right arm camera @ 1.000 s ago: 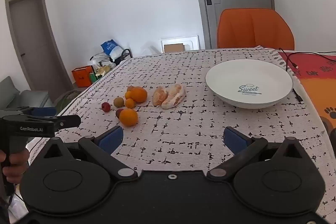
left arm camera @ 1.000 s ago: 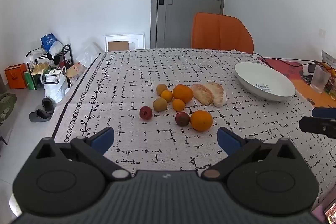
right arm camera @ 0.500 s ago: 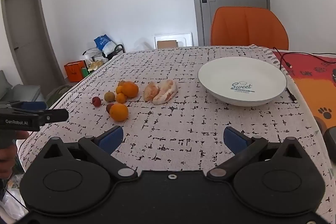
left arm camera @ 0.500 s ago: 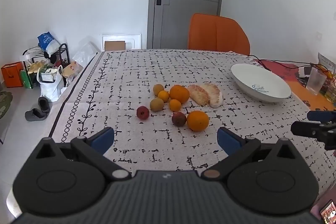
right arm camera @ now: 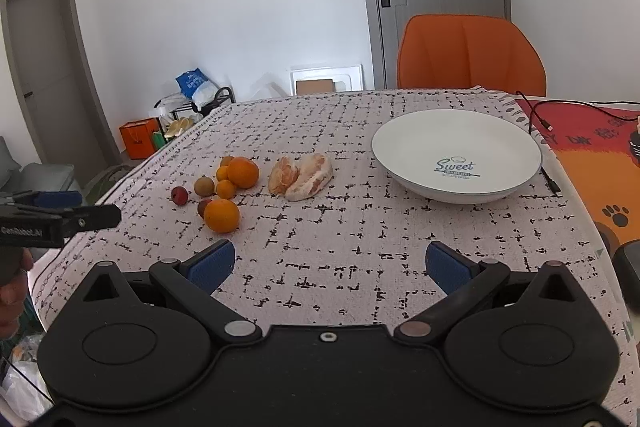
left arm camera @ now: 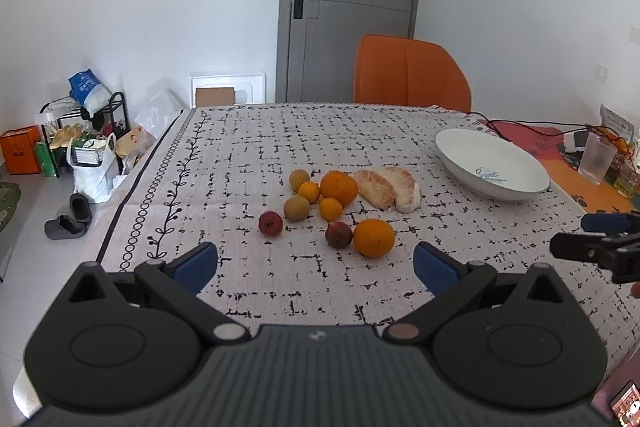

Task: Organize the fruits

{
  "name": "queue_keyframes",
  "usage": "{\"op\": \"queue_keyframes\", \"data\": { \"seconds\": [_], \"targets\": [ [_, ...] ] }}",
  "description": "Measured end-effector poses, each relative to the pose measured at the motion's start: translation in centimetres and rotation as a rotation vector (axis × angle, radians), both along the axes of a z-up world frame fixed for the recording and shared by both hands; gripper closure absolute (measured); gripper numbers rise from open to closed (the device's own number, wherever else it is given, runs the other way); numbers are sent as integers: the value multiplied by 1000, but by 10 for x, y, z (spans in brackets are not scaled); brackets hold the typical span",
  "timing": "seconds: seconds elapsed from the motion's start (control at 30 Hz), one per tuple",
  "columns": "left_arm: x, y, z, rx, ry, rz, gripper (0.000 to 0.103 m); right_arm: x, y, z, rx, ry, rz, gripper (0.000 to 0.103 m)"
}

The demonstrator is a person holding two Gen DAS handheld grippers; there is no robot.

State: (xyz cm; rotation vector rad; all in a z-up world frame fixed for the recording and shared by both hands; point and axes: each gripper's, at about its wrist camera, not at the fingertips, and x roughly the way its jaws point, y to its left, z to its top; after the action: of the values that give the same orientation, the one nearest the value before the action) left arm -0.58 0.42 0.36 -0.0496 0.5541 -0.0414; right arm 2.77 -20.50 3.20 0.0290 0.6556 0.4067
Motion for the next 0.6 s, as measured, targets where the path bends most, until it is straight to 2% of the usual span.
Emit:
{"op": "queue_keyframes", "data": {
  "seconds": [0.6],
  "targets": [
    [-2,0,2,-1,-4,5,0,-2,3,1,-9,6,20,0]
  ]
}}
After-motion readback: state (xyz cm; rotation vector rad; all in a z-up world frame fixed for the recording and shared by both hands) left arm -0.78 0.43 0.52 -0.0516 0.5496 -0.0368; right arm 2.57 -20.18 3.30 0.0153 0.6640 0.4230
